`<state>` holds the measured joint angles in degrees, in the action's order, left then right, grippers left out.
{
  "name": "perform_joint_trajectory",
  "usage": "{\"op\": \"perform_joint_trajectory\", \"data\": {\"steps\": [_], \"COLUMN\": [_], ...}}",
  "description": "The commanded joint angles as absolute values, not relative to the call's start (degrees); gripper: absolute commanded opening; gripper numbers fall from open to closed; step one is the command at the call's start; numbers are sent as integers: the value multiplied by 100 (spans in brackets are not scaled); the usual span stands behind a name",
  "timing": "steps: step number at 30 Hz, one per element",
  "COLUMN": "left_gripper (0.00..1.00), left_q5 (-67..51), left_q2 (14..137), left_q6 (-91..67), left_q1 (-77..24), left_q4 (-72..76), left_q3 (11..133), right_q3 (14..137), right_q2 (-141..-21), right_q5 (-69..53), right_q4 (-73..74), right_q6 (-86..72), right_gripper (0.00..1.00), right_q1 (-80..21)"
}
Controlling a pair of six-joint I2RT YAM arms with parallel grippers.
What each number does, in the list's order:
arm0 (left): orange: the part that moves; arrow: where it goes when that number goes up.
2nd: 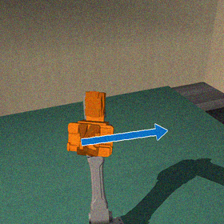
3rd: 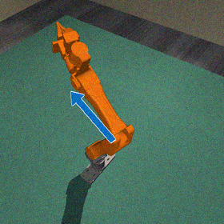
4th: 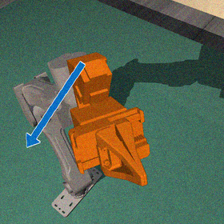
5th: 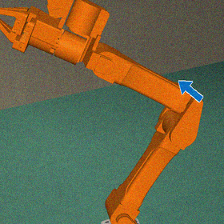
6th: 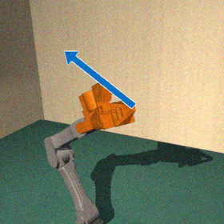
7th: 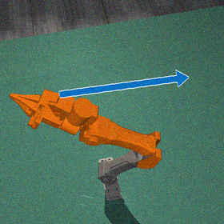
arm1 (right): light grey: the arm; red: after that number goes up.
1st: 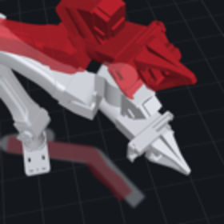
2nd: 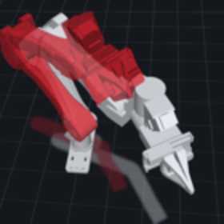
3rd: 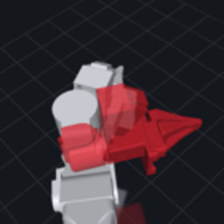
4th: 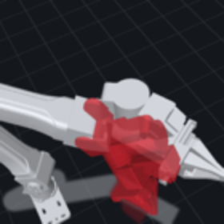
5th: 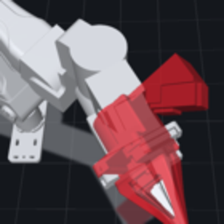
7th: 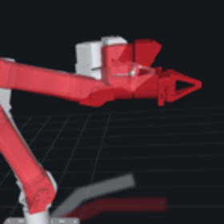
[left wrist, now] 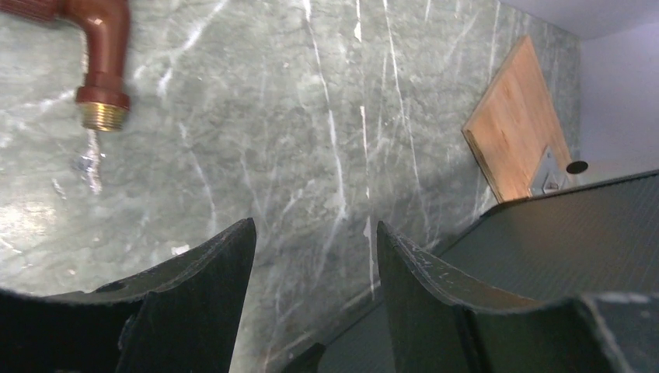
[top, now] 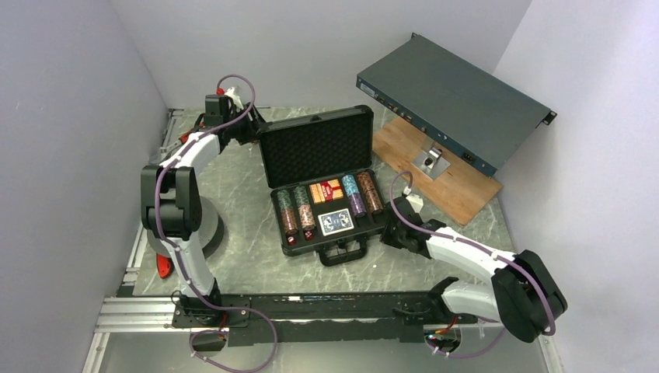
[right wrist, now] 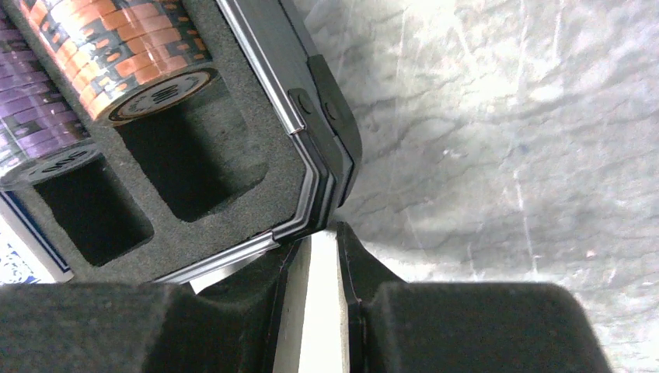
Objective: Pack up texas hold em set
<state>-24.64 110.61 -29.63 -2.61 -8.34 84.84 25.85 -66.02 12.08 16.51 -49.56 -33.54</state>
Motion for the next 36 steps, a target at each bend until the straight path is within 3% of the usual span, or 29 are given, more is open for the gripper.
{"op": "perform_joint_trajectory", "data": {"steps": [1,36], "left_gripper": [64,61], "left_q5": [-2798,-2233], "left_q2": [10485,9449], "left_q6": [-3051,-2855], "left_q1": [-436,-815], "left_q4": [-463,-449], "left_q3": [8216,7093], "right_q3": [3031,3599], "right_q2": [-6823,-6737], "right_q5": [1652,1762], "right_q4": [1169,1390], "right_q6": [-4545,-4134], "right_gripper": [22,25], "right_q1": [-3175,-3049]}}
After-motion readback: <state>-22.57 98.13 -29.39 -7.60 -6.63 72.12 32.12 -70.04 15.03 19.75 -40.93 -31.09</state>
